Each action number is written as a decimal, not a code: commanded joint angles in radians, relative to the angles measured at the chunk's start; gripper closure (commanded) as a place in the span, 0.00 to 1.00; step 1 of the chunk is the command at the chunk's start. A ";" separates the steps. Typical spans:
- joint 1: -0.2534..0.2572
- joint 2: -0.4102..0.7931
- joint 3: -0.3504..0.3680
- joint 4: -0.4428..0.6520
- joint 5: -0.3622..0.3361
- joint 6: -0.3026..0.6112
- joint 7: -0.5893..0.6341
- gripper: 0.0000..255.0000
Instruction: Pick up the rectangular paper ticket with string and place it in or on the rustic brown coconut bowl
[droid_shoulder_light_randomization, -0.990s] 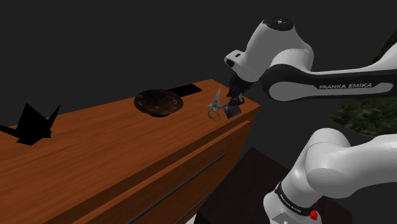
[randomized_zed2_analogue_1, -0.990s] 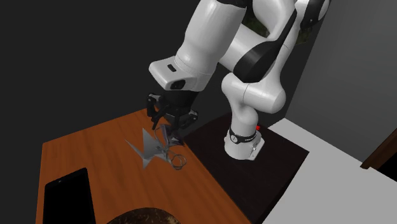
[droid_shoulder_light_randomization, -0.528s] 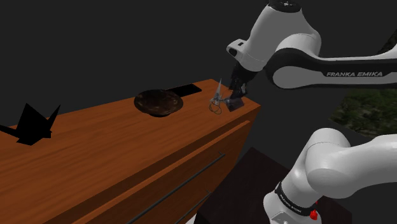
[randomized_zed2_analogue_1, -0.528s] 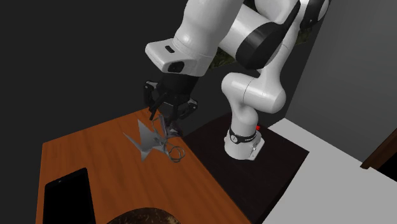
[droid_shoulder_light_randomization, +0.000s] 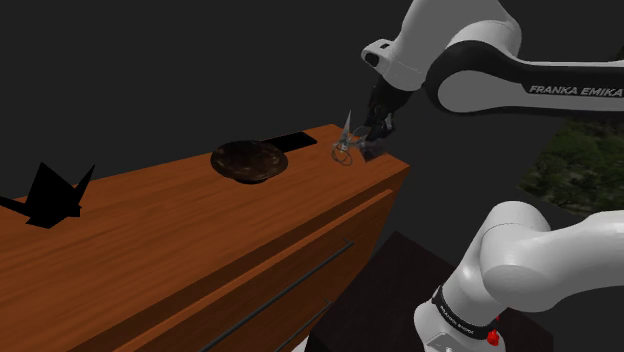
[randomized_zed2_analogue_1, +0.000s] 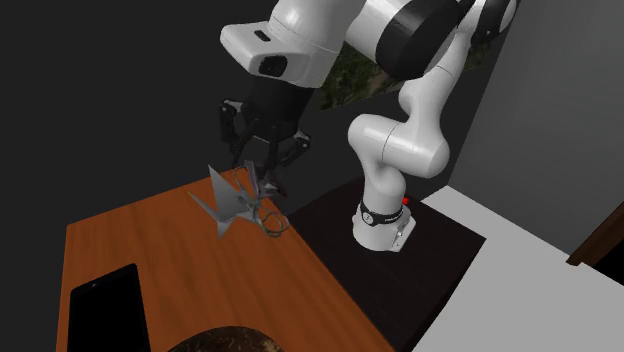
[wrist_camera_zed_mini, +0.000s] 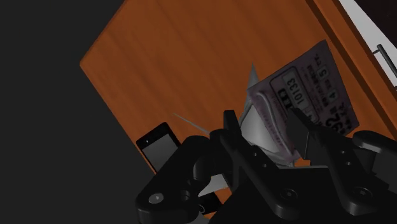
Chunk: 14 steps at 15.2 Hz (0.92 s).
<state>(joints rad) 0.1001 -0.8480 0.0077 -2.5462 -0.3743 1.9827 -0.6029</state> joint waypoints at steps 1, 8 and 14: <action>0.001 0.003 0.001 0.028 0.004 -0.024 -0.009 1.00; 0.007 0.087 0.033 0.153 0.024 -0.072 0.004 1.00; 0.011 0.303 0.117 0.337 0.037 -0.070 0.094 1.00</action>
<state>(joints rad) 0.1132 -0.5834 0.1170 -2.2408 -0.3367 1.9092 -0.5190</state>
